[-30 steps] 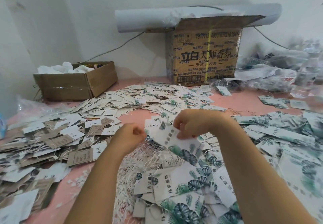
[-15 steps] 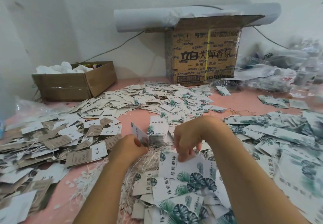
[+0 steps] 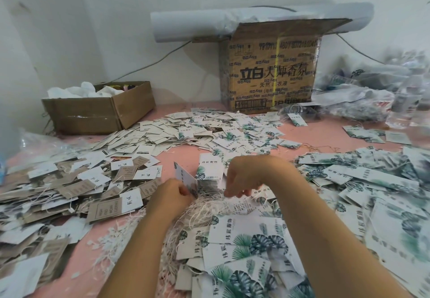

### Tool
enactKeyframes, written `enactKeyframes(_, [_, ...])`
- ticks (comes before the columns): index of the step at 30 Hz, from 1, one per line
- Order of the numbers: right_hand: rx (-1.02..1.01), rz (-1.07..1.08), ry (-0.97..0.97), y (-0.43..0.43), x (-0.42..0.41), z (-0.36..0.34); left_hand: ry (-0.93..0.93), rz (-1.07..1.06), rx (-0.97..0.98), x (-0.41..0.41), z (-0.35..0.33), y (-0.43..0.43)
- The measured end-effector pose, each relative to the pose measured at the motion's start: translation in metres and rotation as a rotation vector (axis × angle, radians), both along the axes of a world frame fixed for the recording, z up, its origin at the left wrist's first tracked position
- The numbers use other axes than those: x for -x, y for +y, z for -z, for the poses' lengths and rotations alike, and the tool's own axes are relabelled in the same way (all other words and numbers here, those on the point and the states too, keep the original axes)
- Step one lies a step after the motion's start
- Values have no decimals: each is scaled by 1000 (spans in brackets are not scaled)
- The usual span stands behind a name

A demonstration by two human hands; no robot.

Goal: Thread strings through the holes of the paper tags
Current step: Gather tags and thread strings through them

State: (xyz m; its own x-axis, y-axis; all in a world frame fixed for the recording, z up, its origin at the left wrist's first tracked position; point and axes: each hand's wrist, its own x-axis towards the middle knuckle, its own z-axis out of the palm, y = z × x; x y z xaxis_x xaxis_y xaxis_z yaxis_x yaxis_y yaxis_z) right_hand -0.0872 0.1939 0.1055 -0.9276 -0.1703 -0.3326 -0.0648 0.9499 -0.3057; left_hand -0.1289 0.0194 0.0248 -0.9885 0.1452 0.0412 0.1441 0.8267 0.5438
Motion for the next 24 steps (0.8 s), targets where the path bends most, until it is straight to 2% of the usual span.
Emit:
enactKeyframes(4, [143, -64, 193, -15, 4, 10, -39, 33, -83, 2, -1, -4])
enactKeyframes(8, [82, -178, 171, -32, 7, 28, -102, 89, -188, 1, -6, -7])
enactKeyframes(15, [29, -134, 181, -30, 11, 31, -208, 342, -134, -4, -15, -10])
enactKeyframes(20, [61, -126, 231, -26, 10, 21, -143, 348, -221, -5, -22, -7])
enactKeyframes(24, [47, -137, 121, -24, 9, 22, -195, 420, -272, -8, -23, -5])
